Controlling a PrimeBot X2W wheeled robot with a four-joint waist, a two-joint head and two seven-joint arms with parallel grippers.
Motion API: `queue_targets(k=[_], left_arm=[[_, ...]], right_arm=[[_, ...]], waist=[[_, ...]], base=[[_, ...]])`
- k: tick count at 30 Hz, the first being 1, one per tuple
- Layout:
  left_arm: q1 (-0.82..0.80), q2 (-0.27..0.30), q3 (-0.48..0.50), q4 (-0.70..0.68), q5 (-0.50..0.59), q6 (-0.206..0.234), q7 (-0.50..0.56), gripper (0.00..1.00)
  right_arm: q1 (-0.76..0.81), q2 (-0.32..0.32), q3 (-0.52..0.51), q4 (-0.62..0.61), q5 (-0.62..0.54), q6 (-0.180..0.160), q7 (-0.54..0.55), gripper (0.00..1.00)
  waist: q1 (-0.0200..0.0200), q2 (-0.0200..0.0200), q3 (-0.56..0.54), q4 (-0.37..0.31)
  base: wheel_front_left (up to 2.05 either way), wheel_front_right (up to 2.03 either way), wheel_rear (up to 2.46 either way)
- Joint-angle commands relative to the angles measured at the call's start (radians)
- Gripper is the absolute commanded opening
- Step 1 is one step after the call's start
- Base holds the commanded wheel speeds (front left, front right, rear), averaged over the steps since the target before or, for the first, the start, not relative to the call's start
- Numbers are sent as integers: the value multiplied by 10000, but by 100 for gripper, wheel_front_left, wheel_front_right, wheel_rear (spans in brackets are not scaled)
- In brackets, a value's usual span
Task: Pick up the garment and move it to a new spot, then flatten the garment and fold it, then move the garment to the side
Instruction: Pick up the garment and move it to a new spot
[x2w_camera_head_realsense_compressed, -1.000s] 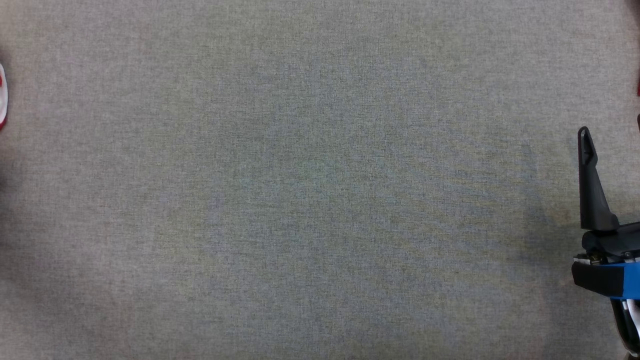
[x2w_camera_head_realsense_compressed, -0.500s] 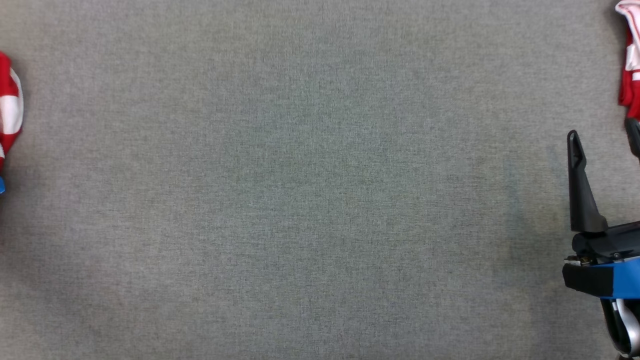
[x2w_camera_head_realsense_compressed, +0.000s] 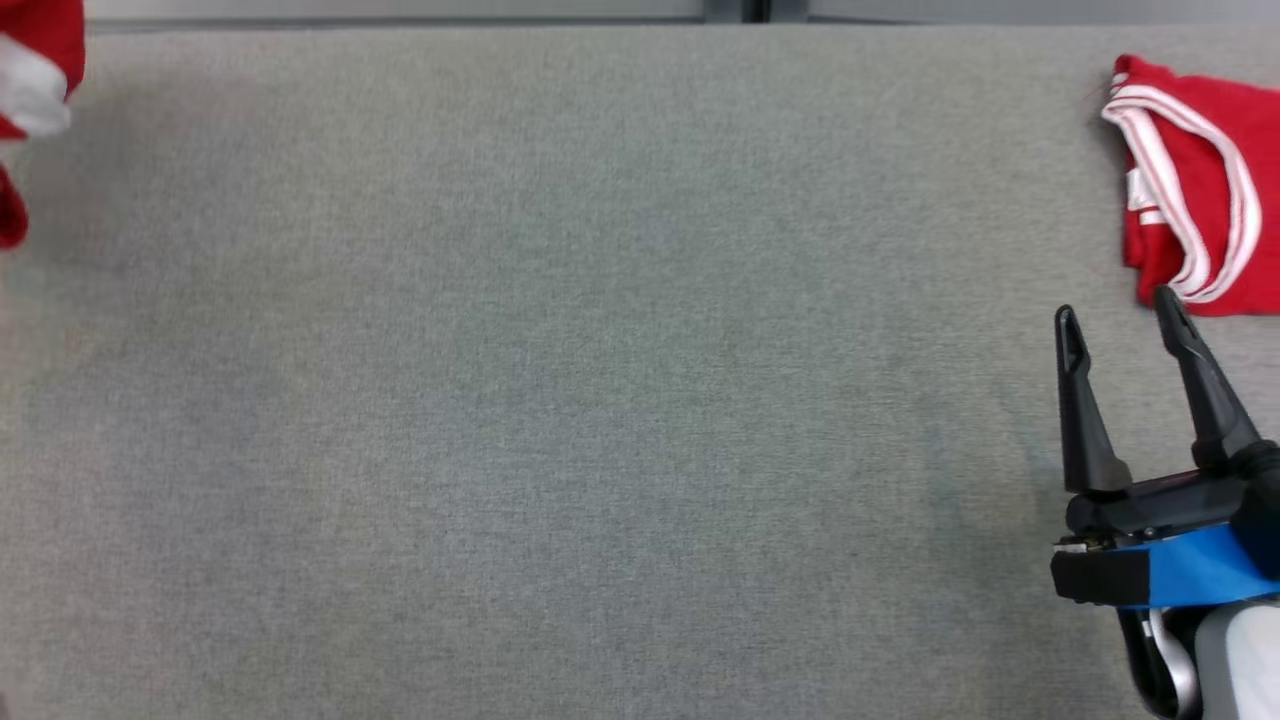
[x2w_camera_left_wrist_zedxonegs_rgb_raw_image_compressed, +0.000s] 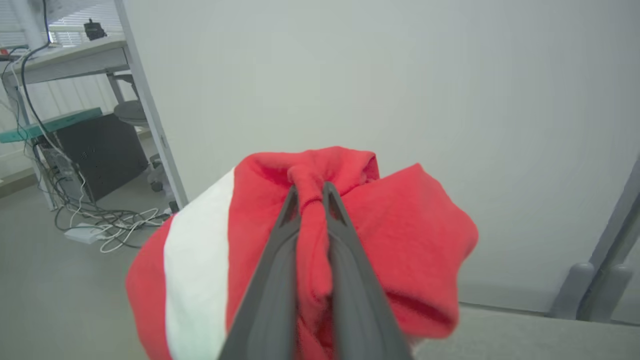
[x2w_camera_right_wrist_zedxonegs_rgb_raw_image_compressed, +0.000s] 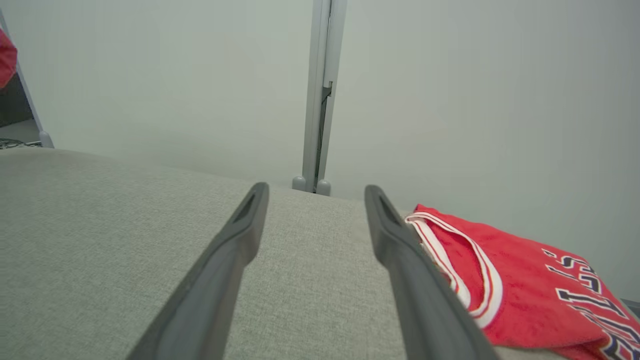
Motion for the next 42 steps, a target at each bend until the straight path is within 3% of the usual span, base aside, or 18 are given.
queue_targets(k=[1,7,19,31,42], left_arm=[[-238,-79,-393,-571,-62,-11,-69,0],[-441,-364,-1653,-2668,-382,-12,-84,0],[-210,-1074,-3699,-5251,-1013,-11,149,0],[2754,-2299,-5142,-4928,-1367,14,23,0],[5782,-2837,-5492,-4630,-1367,144,-87,0]], right_arm=[[-55,113,51,222,108,2,-144,100],[-32,458,364,868,234,2,-403,100],[-626,890,1124,1442,558,2,-509,100],[-502,1005,1459,1571,741,2,-512,100],[-215,1010,1335,1678,831,2,-513,100]], waist=[[1,0,-447,-344],[1,0,-1040,-905],[1,0,-1397,-2239],[1,0,-1701,-2780],[1,0,-1820,-2462]], base=[[0,0,0],[0,0,0],[0,0,0],[0,0,0],[0,0,0]])
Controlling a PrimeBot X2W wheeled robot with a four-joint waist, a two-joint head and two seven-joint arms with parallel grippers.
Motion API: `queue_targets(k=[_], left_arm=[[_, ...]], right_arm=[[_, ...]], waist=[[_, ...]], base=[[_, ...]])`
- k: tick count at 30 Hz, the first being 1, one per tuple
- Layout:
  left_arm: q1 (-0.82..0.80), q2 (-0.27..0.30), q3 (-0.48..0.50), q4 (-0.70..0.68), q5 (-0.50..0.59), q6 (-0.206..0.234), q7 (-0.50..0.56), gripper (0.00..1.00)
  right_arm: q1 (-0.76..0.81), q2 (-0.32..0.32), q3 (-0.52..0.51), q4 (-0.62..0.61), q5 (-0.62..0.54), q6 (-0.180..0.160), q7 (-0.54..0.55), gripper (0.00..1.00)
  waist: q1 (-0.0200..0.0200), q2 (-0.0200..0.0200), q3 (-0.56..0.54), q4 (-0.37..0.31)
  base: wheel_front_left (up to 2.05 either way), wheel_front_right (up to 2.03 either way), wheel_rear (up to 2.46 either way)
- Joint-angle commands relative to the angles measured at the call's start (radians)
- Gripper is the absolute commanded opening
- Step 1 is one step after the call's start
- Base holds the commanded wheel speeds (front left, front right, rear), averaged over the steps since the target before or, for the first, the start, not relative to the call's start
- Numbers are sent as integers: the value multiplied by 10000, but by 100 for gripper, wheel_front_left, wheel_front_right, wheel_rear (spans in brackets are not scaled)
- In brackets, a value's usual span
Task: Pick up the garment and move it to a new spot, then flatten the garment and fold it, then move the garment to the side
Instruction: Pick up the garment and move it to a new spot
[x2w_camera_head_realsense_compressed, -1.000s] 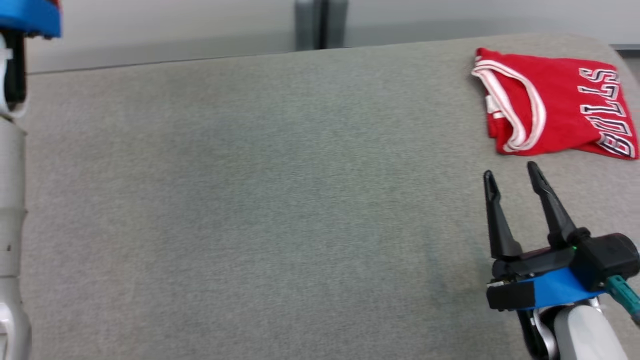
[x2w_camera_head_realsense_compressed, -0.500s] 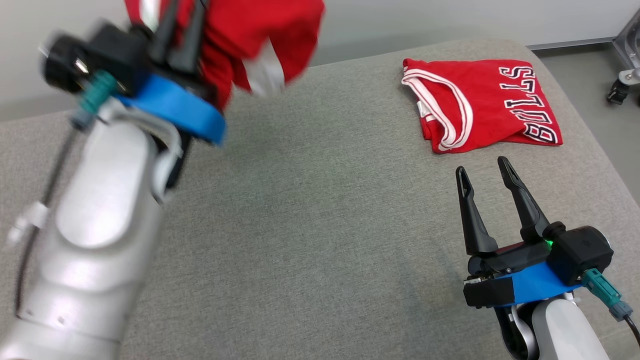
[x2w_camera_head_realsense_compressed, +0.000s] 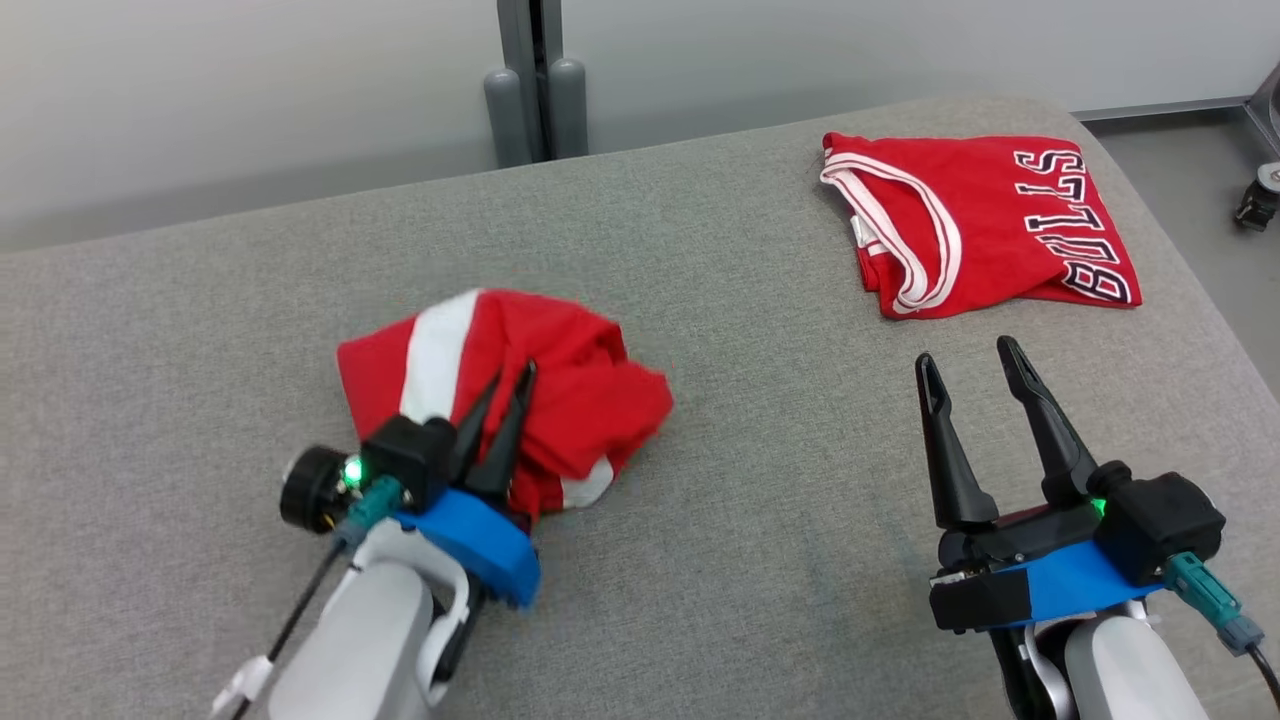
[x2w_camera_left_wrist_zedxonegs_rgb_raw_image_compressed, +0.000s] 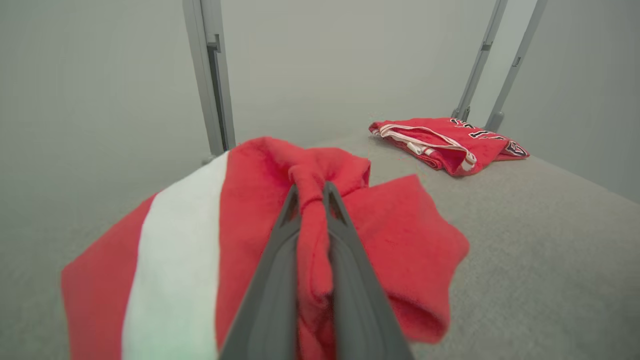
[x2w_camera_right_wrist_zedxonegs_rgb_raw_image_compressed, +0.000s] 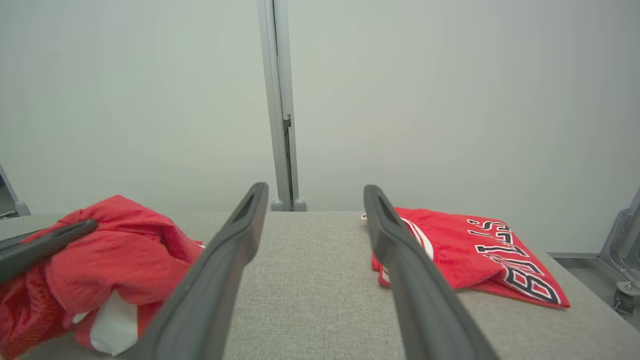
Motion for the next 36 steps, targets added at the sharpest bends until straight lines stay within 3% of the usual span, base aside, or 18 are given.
queue_targets(k=[1,5,7,8,12,22,32,36], left_arm=[[381,-21,-77,-6,69,-15,-44,0],[1268,-159,-338,147,133,-70,-47,0],[1537,-243,-340,42,197,-61,-48,57],[1646,-273,-330,-57,235,-54,-47,100],[1840,-249,-25,-1042,684,282,-47,100],[2443,22,2056,-2683,1061,908,-42,100],[3401,230,3953,-3518,1449,1122,-40,100],[3864,134,4434,-3717,1666,931,-40,100]], right_arm=[[102,2,-18,49,61,2,-44,100],[150,1,-18,147,69,2,-41,100],[190,1,-30,185,76,2,-41,100],[227,2,-33,203,76,2,-41,100],[305,1,-65,312,46,2,-39,100],[658,-2,-308,478,-47,2,-40,100],[862,-1,-565,541,48,2,-40,100],[1024,-3,-646,582,85,2,-40,100]], waist=[[0,2,-38,59],[0,2,-166,214],[0,2,-245,301],[0,2,-281,348],[0,2,-458,534],[0,2,-858,1123],[0,2,-1006,1711],[0,2,-1032,1892]], base=[[0,0,0],[0,0,0],[0,0,0],[0,0,0],[0,0,0],[0,0,0],[0,0,0],[0,0,0]])
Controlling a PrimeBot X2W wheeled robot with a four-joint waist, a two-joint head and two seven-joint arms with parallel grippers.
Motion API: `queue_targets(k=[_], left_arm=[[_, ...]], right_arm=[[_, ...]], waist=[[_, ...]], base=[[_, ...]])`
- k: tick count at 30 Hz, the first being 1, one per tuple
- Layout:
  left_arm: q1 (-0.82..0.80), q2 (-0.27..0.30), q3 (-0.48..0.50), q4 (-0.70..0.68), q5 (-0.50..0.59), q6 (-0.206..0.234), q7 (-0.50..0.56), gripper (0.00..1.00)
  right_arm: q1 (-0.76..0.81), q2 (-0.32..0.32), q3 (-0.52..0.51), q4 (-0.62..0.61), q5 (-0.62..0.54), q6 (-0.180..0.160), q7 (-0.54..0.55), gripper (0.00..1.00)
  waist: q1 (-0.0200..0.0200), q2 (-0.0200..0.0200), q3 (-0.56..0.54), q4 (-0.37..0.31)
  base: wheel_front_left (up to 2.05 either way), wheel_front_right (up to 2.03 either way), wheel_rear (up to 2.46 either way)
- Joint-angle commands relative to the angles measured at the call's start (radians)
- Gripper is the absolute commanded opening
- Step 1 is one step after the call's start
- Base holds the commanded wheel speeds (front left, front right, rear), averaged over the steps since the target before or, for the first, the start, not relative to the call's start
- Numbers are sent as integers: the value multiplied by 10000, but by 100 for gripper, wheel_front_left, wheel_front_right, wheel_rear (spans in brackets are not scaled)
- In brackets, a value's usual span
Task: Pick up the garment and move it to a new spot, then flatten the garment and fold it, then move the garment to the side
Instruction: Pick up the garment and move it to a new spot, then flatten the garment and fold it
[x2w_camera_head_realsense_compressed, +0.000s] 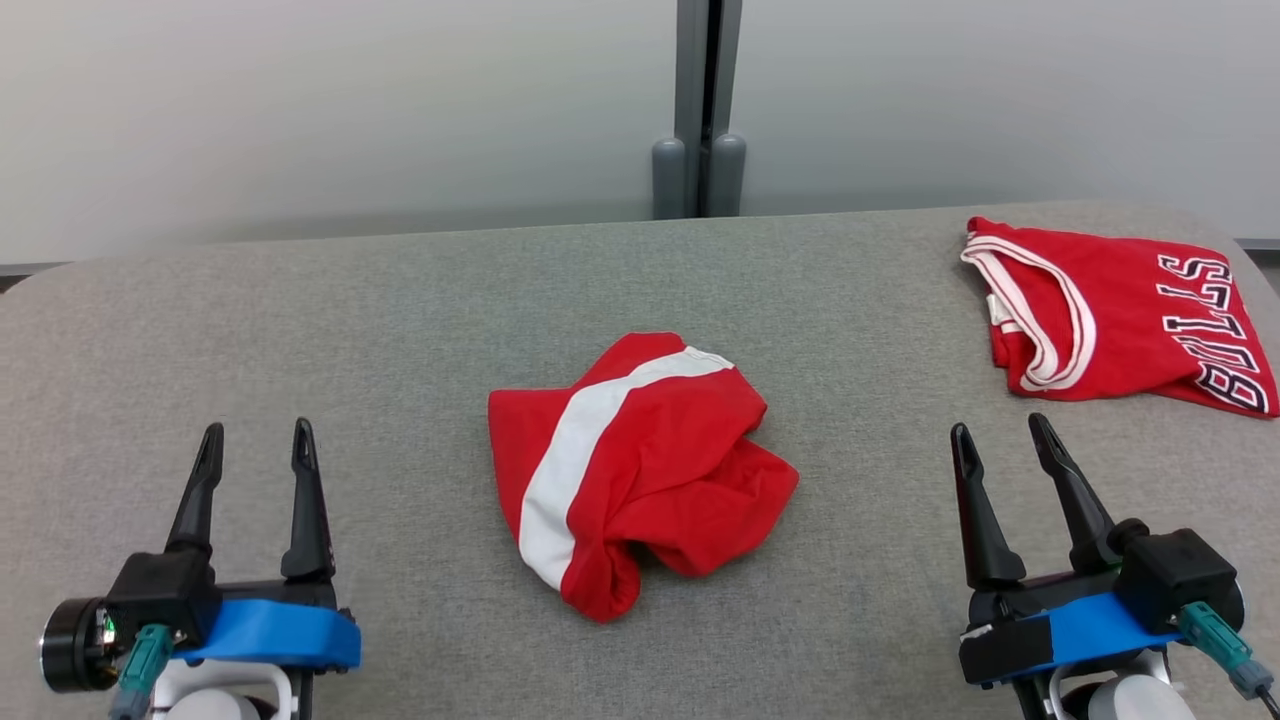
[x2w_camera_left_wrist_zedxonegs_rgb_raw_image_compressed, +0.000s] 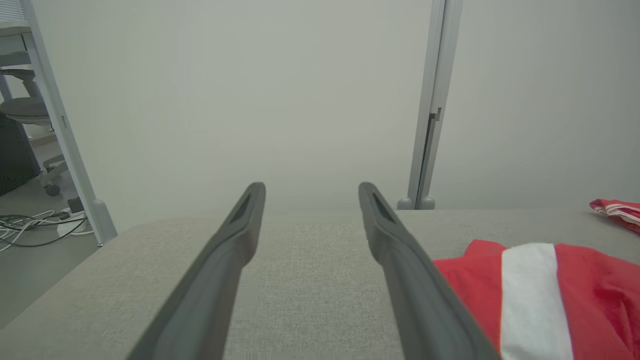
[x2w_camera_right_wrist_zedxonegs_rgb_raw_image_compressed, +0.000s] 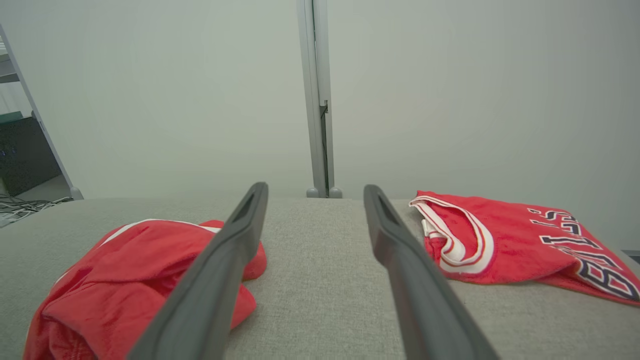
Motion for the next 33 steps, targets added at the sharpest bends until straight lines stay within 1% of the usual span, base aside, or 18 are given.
queue_targets(k=[1,3,7,14,21,33], left_arm=[[172,-63,113,-89,143,-115,-27,100],[328,-132,227,-122,293,-254,-27,100],[545,-365,429,-106,521,-396,-27,100],[713,-594,570,11,738,-698,-27,100],[748,-762,709,25,958,-844,-27,100],[598,-879,848,144,1151,-1020,-27,100]], right_arm=[[148,-12,-42,48,28,2,-32,100],[227,-12,-54,96,16,2,-32,100],[343,-12,-98,187,-15,2,-32,100],[437,-12,-34,292,-75,2,-32,100],[498,-12,-7,358,-103,2,-32,100],[426,-12,14,444,-77,2,-33,100]], waist=[[0,-1,3,75],[0,-1,-15,129],[0,-1,-120,215],[0,-1,-239,199],[0,-1,-311,160],[0,-1,-268,132]], base=[[0,0,0],[0,0,0],[0,0,0],[0,0,0],[0,0,0],[0,0,0]])
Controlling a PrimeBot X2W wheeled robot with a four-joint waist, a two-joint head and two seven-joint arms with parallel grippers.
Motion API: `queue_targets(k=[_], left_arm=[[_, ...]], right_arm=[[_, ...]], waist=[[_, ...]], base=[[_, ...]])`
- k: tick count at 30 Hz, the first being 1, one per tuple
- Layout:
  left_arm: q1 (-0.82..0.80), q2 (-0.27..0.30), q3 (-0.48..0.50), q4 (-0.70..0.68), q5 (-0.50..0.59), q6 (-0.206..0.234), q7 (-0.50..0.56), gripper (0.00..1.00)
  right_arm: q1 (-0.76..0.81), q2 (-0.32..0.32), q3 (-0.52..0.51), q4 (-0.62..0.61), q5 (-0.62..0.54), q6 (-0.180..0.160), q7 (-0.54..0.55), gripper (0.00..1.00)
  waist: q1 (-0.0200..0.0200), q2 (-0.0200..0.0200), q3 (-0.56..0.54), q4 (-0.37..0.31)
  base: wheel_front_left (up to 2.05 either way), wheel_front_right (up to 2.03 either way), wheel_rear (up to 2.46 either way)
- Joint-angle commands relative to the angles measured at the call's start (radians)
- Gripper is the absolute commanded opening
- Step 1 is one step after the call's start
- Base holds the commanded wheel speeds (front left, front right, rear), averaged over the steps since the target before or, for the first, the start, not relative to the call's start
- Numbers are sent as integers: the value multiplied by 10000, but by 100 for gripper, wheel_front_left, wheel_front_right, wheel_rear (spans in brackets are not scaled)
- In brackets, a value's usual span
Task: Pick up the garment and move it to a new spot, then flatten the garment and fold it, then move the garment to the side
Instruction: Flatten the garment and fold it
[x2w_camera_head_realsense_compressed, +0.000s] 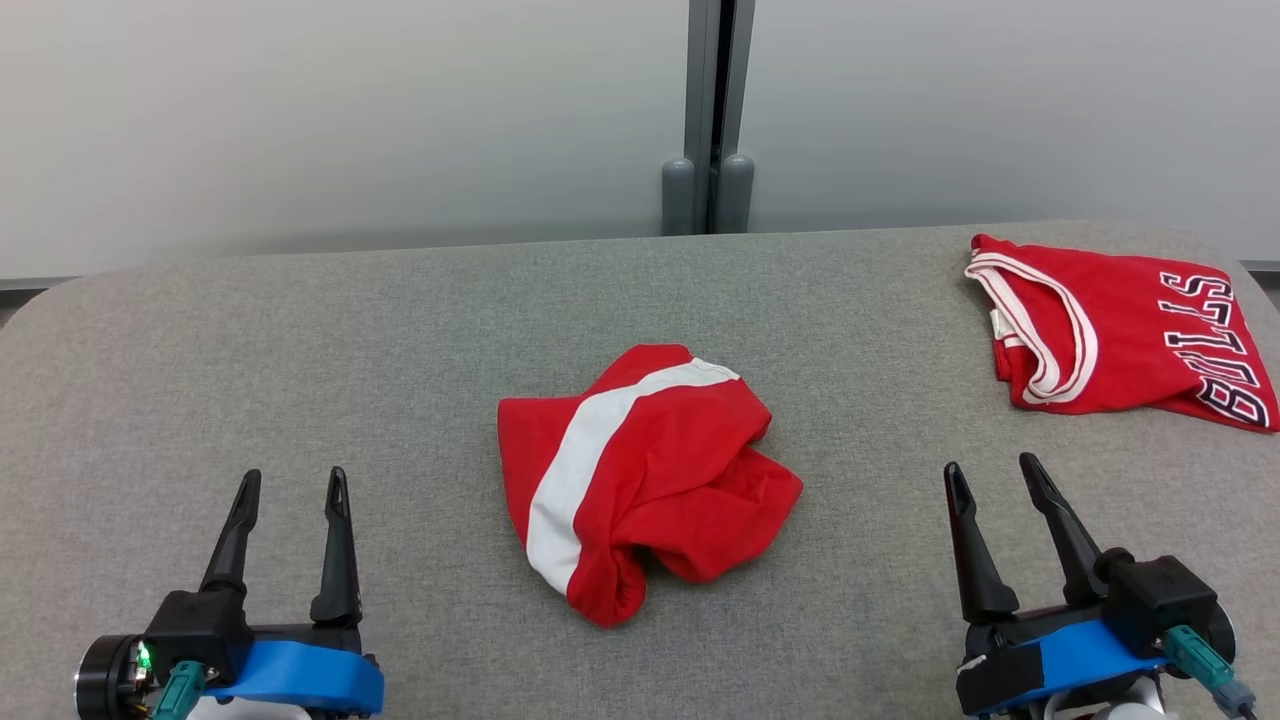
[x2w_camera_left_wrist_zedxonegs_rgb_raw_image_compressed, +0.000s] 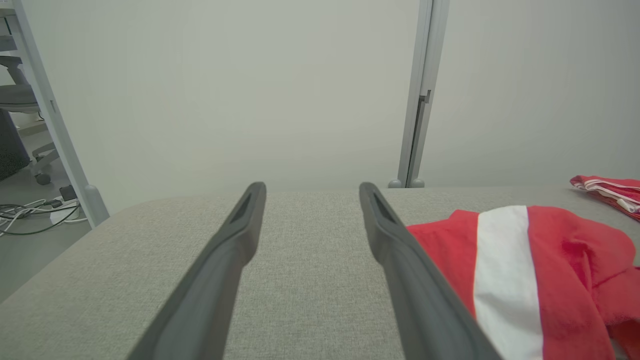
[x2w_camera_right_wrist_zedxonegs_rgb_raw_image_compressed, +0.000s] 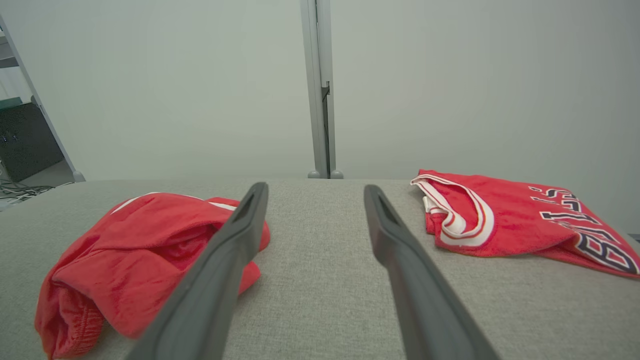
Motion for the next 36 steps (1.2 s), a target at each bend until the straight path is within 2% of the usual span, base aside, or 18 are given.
queue_targets(k=[1,17,25,31,36], left_arm=[[-100,-17,59,16,81,-55,-27,100],[-354,-67,-36,179,155,-144,-27,100],[-915,-192,-1365,1164,11,-179,-27,100],[-1349,-273,-2428,2397,-258,-156,-27,100],[-1538,-301,-2938,3324,-442,-157,-27,100]], right_arm=[[31,-12,2,27,8,2,-33,100],[-106,-12,48,50,74,2,-33,100],[-386,-11,224,90,43,2,-33,100],[-536,-30,274,150,14,2,-33,100],[-613,-66,262,175,7,2,-33,100]], waist=[[0,-1,5,-4],[0,-1,203,-93],[0,-1,508,-355],[0,-1,735,-628],[0,-1,890,-793]], base=[[0,0,0],[0,0,0],[0,0,0],[0,0,0],[0,0,0]])
